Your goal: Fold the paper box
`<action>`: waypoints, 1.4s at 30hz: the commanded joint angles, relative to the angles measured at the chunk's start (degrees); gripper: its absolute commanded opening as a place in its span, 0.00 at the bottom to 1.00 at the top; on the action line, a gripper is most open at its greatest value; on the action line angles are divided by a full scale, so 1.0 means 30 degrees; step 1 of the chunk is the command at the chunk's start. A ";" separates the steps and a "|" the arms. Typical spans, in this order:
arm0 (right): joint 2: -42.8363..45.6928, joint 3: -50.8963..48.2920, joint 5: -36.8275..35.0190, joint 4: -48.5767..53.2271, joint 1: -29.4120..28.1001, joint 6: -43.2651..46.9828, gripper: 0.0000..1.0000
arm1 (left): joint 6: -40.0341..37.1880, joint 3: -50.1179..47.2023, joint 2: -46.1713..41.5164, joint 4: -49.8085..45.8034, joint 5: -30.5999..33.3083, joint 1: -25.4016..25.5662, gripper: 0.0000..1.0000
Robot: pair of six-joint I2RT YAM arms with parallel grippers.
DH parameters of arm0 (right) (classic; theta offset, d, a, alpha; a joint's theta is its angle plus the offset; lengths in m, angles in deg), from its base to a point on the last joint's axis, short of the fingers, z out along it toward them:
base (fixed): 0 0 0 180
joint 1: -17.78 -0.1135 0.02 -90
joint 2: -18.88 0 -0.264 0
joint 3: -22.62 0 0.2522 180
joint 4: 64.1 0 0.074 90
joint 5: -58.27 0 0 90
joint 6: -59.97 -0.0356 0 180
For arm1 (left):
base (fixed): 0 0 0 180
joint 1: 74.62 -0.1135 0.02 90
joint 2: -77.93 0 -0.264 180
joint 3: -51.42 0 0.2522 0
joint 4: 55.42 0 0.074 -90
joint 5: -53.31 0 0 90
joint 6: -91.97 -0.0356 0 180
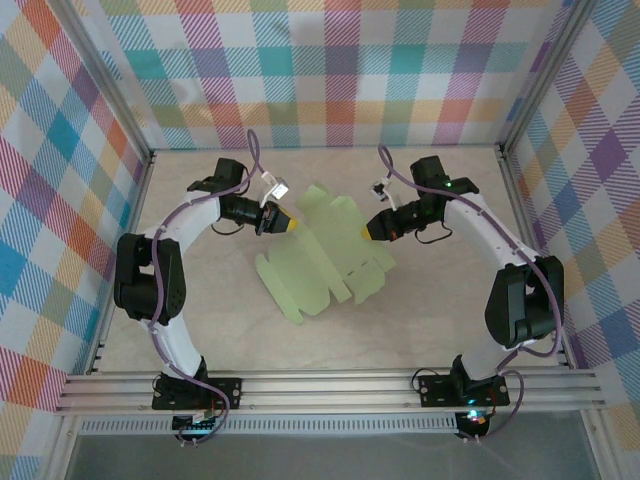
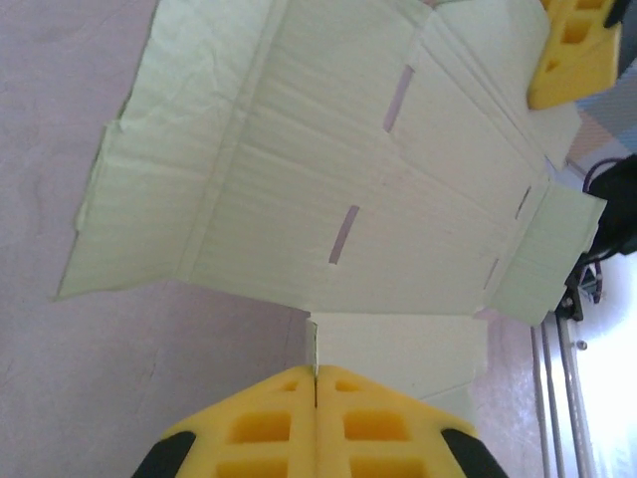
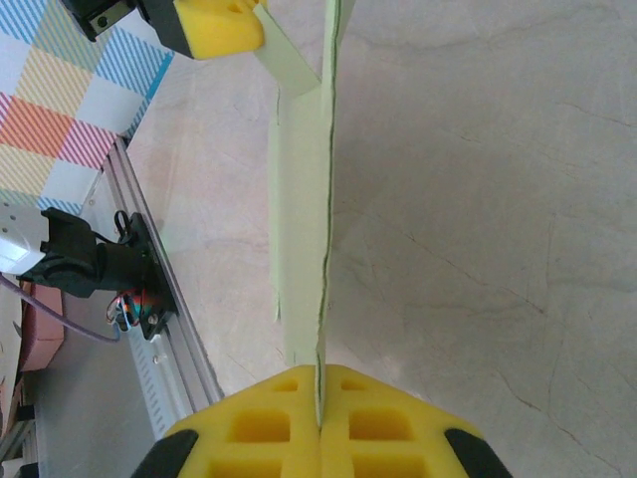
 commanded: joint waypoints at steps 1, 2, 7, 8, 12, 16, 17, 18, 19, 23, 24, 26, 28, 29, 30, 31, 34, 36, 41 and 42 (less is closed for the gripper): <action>0.0102 0.0322 0.0301 0.0140 0.0088 -0.0149 0.00 | -0.0596 0.0448 -0.0102 -0.0341 -0.0450 0.0253 0.00; 0.0186 0.0263 0.0276 0.0026 0.0071 -0.0274 0.00 | -0.0360 0.0263 -0.0199 -0.0050 -0.0039 0.0344 0.00; 0.0301 0.0241 -0.0224 -0.0486 0.0085 -0.1148 0.00 | 0.2025 -0.1684 -0.1468 0.3837 0.4349 0.1338 0.00; 0.0294 0.0251 -0.0401 -0.0555 0.0071 -0.1317 0.00 | 0.2691 -0.2428 -0.1989 0.5221 0.5875 0.1679 0.00; 0.0306 0.0015 -0.1038 -0.1133 0.0100 -0.2035 0.00 | 0.4117 -0.5240 -0.3986 1.0024 1.1958 0.3771 0.00; 0.0171 0.0096 -0.1130 -0.1317 0.0158 -0.2275 0.00 | 0.4192 -0.8183 -0.5769 1.4005 1.6255 0.6252 0.00; 0.0100 0.0240 -0.1136 -0.1193 0.0170 -0.2283 0.00 | 0.4032 -0.8728 -0.6020 1.4702 1.7367 0.6936 0.00; 0.0068 0.0340 -0.1119 -0.1052 0.0224 -0.2243 0.00 | 0.3801 -0.9170 -0.6183 1.5247 1.8425 0.7484 0.00; 0.0063 0.0396 -0.1162 -0.1044 0.0254 -0.2289 0.00 | 0.3563 -0.9602 -0.6297 1.5733 1.9648 0.8079 0.00; 0.0012 0.0581 -0.1141 -0.0888 0.0414 -0.2251 0.00 | 0.1809 -1.1138 -0.6384 1.8629 2.4653 1.0655 0.00; -0.0041 0.0653 -0.1109 -0.0780 0.0451 -0.2145 0.00 | 0.1324 -1.1235 -0.6228 1.8959 2.5455 1.1114 0.00; -0.0181 0.0849 -0.1163 -0.0517 0.0535 -0.2031 0.00 | 0.0063 -1.1401 -0.5609 2.0086 2.7204 1.2022 0.00; -0.0254 0.0976 -0.1105 -0.0438 0.0561 -0.1988 0.00 | -0.0608 -1.1132 -0.4939 2.0311 2.7875 1.2599 0.00; -0.0256 0.0978 -0.1077 -0.0437 0.0594 -0.1975 0.00 | -0.0936 -1.0933 -0.4531 2.0350 2.8094 1.2854 0.00; -0.0256 0.1016 -0.1076 -0.0445 0.0593 -0.1985 0.00 | -0.1184 -1.0740 -0.4098 2.0434 2.8399 1.3037 0.00; -0.0249 0.1035 -0.1075 -0.0393 0.0597 -0.1951 0.00 | -0.1407 -1.0515 -0.3706 2.0431 2.8554 1.3194 0.00; -0.0161 0.0953 -0.1061 -0.0408 0.0655 -0.1862 0.00 | -0.1188 -1.0173 -0.3354 2.0260 2.8120 1.3211 0.00; -0.0135 0.0846 -0.1017 -0.0431 0.0656 -0.1847 0.00 | -0.0532 -1.0053 -0.3682 1.9822 2.7402 1.2952 0.00; -0.0079 0.0810 -0.0915 -0.0347 0.0686 -0.1644 0.00 | 0.1550 -0.9746 -0.4834 1.7466 2.3425 1.1179 0.00; -0.0053 0.0802 -0.0894 -0.0292 0.0686 -0.1556 0.00 | 0.1885 -0.9599 -0.4994 1.6915 2.2577 1.0817 0.00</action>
